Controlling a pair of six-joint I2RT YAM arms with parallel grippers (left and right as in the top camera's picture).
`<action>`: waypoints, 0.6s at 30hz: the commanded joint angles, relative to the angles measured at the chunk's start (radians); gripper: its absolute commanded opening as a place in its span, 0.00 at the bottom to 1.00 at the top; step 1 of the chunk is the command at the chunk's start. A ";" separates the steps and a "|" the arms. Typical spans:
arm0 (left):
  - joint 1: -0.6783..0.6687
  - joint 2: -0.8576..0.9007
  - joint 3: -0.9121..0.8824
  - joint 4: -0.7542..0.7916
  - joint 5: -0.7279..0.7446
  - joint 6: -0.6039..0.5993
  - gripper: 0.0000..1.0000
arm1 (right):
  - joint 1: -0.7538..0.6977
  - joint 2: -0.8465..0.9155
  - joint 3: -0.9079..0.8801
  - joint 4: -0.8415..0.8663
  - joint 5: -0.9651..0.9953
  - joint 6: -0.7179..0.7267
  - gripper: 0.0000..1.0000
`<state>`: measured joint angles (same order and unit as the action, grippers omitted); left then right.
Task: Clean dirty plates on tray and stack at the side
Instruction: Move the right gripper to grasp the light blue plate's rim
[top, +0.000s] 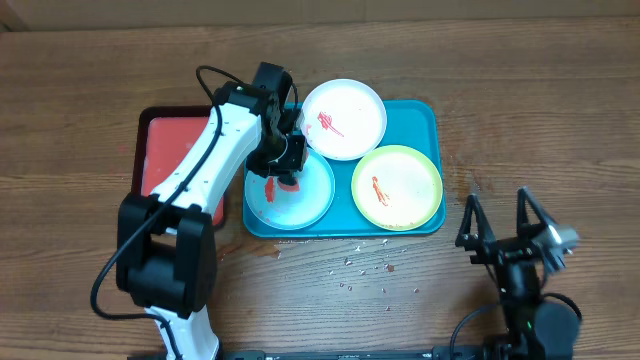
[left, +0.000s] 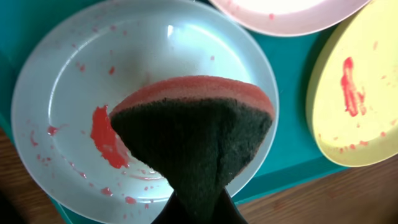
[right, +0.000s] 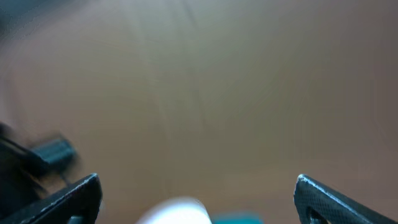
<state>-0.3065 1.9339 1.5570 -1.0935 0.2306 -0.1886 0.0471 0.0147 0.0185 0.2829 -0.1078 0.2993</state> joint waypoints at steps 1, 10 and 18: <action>-0.012 -0.054 -0.042 0.035 -0.027 -0.014 0.04 | -0.004 -0.009 0.016 0.159 -0.089 0.001 1.00; -0.008 -0.055 -0.149 0.128 -0.032 -0.026 0.04 | -0.005 0.417 0.721 -0.737 -0.009 -0.222 1.00; -0.008 -0.064 -0.149 0.182 -0.035 -0.026 0.04 | -0.003 0.988 1.247 -1.084 -0.507 -0.189 1.00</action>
<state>-0.3130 1.8980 1.4063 -0.9173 0.2005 -0.2043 0.0463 0.8803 1.1740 -0.7872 -0.3275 0.1085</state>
